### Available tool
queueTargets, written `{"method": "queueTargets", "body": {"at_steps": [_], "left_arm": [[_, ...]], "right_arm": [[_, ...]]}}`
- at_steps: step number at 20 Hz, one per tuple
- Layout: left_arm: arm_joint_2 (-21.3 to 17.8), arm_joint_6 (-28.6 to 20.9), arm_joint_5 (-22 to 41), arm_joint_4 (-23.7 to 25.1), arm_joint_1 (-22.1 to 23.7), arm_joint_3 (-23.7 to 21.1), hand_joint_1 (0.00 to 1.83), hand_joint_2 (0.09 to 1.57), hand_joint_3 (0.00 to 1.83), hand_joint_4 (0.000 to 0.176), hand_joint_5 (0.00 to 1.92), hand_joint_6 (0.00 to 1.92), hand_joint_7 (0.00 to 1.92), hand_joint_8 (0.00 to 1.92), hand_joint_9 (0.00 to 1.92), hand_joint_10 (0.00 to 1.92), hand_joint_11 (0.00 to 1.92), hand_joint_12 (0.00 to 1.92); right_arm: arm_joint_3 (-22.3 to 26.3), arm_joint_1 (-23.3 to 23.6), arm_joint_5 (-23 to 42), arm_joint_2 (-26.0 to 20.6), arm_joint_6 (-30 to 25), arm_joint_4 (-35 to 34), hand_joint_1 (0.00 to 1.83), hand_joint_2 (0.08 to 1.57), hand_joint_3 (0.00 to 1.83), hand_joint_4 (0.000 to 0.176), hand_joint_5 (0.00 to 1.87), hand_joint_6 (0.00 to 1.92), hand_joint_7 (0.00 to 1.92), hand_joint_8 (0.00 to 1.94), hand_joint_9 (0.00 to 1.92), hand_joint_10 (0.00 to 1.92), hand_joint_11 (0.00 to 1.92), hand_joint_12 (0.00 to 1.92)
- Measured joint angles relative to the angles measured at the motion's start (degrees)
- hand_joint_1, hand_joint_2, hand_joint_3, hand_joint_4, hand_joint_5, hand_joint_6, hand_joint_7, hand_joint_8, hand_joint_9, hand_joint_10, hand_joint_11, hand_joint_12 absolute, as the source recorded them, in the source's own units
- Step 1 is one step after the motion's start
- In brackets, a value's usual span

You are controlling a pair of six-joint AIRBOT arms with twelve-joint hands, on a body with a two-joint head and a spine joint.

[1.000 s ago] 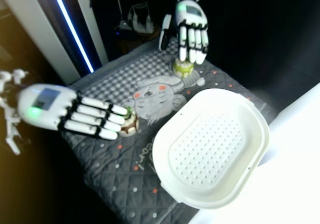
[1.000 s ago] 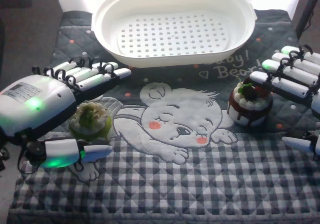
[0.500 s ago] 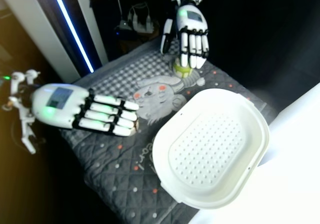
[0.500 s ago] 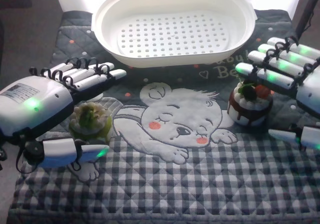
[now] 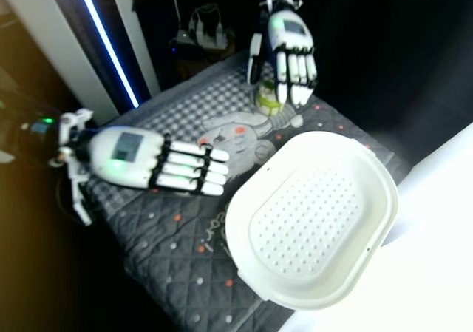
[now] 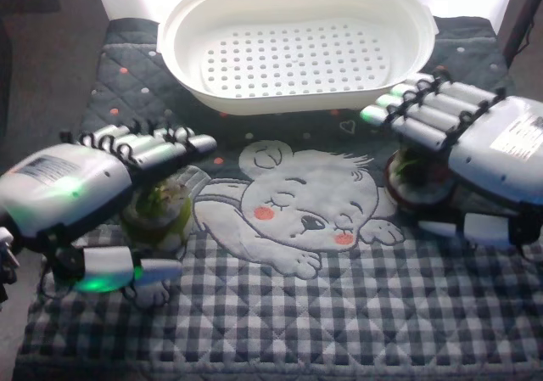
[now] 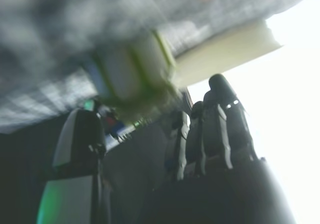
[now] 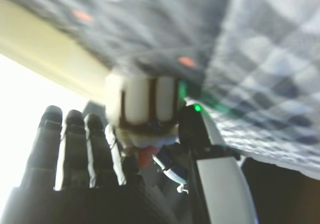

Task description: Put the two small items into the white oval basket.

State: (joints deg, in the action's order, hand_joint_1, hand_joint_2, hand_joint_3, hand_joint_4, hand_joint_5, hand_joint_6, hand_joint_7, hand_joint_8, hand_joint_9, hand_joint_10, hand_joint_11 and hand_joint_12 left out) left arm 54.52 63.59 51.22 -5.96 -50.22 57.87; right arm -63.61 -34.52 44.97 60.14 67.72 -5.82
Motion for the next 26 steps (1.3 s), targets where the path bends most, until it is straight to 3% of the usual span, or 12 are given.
{"method": "queueTargets", "body": {"at_steps": [1, 2, 3, 4, 5, 6, 7, 8, 9, 12, 15, 26], "left_arm": [[0.2, 0.0, -0.1, 0.1, 0.0, 0.0, 0.76, 1.08, 0.0, 0.067, 0.19, 0.02, 0.14, 0.01, 0.23, 0.04, 0.0, 1.42], [0.7, 0.1, -0.3, 0.0, 0.2, 0.4, 0.89, 1.08, 0.0, 0.036, 0.26, 0.04, 0.21, 0.02, 0.3, 0.08, 0.0, 1.53], [1.0, 0.0, -0.5, 0.0, 0.2, 0.7, 1.17, 1.12, 0.0, 0.0, 0.49, 0.04, 0.46, 0.03, 0.48, 0.32, 0.08, 1.62], [1.0, -0.1, -0.6, -0.1, 0.2, 0.7, 1.17, 1.12, 0.0, 0.0, 0.49, 0.04, 0.46, 0.03, 0.48, 0.32, 0.08, 1.62], [1.0, -0.1, -0.6, -0.2, 0.2, 0.8, 1.29, 1.16, 0.0, 0.0, 0.72, 0.06, 0.74, 0.08, 0.61, 1.07, 0.47, 1.65], [1.0, -0.1, -0.5, -0.3, 0.4, 1.1, 1.29, 1.16, 0.0, 0.0, 0.72, 0.06, 0.74, 0.08, 0.61, 1.07, 0.47, 1.65], [1.0, -0.1, -0.7, -0.3, 0.7, 1.5, 1.33, 1.19, 0.0, 0.0, 0.76, 0.98, 0.8, 1.12, 0.74, 1.28, 0.71, 1.68], [1.3, -0.1, -0.9, -0.6, 0.7, 1.9, 1.33, 1.21, 0.0, 0.0, 0.78, 1.26, 0.73, 1.43, 0.75, 1.36, 0.83, 1.61], [1.5, -0.1, -1.1, -0.9, 0.8, 2.0, 1.33, 1.21, 0.0, 0.0, 0.8, 1.27, 0.71, 1.44, 0.75, 1.36, 0.82, 1.59], [1.6, -0.1, -1.2, -0.9, 0.8, 2.0, 1.33, 1.22, 0.0, 0.0, 0.74, 1.29, 0.67, 1.36, 0.8, 1.48, 0.73, 1.67], [-0.3, 0.0, 0.9, 0.1, 0.7, 0.2, 1.32, 1.26, 0.0, 0.0, 0.76, 1.33, 0.59, 1.6, 0.67, 1.48, 0.66, 1.61], [-3.1, 0.0, 8.4, 3.4, 6.3, -0.6, 1.32, 1.25, 0.0, 0.0, 0.64, 1.29, 0.68, 1.42, 0.75, 1.62, 0.57, 1.8]], "right_arm": [[-0.1, 0.0, -0.1, -0.1, 0.0, -0.3, 0.9, 1.13, 0.0, 0.0, 0.0, 0.0, 0.0, 0.0, 0.01, 0.0, 0.0, 0.0], [-0.1, 0.0, -0.1, -0.1, 0.0, -0.4, 0.92, 1.15, 0.0, 0.0, 0.08, 0.01, 0.07, 0.0, 0.11, 0.02, 0.0, 0.34], [-0.1, 0.0, -0.1, 0.0, 0.0, 0.0, 1.0, 1.19, 0.0, 0.0, 0.33, 0.03, 0.34, 0.02, 0.36, 0.07, 0.0, 1.17], [-0.1, 0.0, 0.0, 0.0, 0.0, 0.1, 1.0, 1.19, 0.0, 0.0, 0.33, 0.03, 0.34, 0.02, 0.36, 0.07, 0.0, 1.17], [-0.1, 0.0, 0.1, 0.0, 0.0, 0.0, 1.1, 1.22, 0.0, 0.0, 0.56, 0.08, 0.69, 0.14, 0.49, 1.02, 0.26, 1.75], [-0.1, 0.0, 0.3, 0.0, 0.0, 0.1, 1.1, 1.22, 0.0, 0.0, 0.56, 0.08, 0.69, 0.14, 0.49, 1.02, 0.26, 1.75], [-0.1, 0.0, 0.5, 0.0, 0.0, 0.2, 1.26, 1.23, 0.01, 0.0, 0.61, 0.24, 0.73, 1.12, 0.69, 1.24, 0.61, 1.76], [-0.1, 0.0, 0.5, 0.0, 0.0, 0.2, 1.17, 1.28, 0.0, 0.0, 0.54, 1.31, 0.76, 1.4, 0.84, 1.34, 0.86, 1.71], [-0.2, 0.0, 0.5, 0.1, 0.0, 0.2, 1.14, 1.3, 0.0, 0.0, 0.53, 1.5, 0.76, 1.44, 0.84, 1.41, 0.87, 1.75], [-0.3, 0.0, 0.5, 0.3, 0.0, 0.1, 1.14, 1.29, 0.0, 0.0, 0.57, 1.5, 0.77, 1.46, 0.88, 1.55, 0.9, 1.8], [0.7, 0.0, 0.5, -0.7, 0.1, 0.4, 1.18, 1.28, 0.0, 0.0, 0.6, 1.4, 0.78, 1.53, 0.92, 1.61, 0.98, 1.83], [4.9, 1.3, 5.0, -6.1, 0.2, 2.3, 1.33, 1.24, 0.0, 0.0, 0.61, 1.45, 0.75, 1.34, 0.8, 1.54, 0.78, 1.81]]}}
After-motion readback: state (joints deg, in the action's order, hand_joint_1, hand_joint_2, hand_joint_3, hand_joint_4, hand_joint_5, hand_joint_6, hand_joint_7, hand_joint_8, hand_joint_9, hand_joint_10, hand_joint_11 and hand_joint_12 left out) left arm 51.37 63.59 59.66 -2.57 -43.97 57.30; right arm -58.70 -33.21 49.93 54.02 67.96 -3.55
